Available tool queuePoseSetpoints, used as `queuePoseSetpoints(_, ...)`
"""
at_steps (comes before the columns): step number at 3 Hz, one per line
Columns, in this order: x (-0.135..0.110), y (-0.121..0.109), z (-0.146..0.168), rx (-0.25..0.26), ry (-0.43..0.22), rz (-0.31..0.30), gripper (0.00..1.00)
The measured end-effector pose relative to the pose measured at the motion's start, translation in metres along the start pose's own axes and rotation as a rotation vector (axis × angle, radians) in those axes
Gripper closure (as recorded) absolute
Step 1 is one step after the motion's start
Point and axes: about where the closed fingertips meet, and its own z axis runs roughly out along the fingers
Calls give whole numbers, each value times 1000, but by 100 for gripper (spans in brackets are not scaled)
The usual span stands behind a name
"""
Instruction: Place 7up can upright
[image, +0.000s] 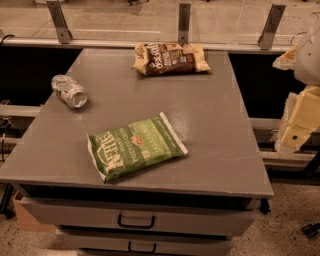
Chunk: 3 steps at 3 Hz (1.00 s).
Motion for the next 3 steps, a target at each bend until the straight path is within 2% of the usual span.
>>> queuePoseSetpoints(1, 0, 0, 0, 0, 0, 0, 0)
queuePoseSetpoints(2, -48, -5, 9, -10, -70, -64, 0)
queuePoseSetpoints(3, -124, 1, 29, -38, -146, -166, 0)
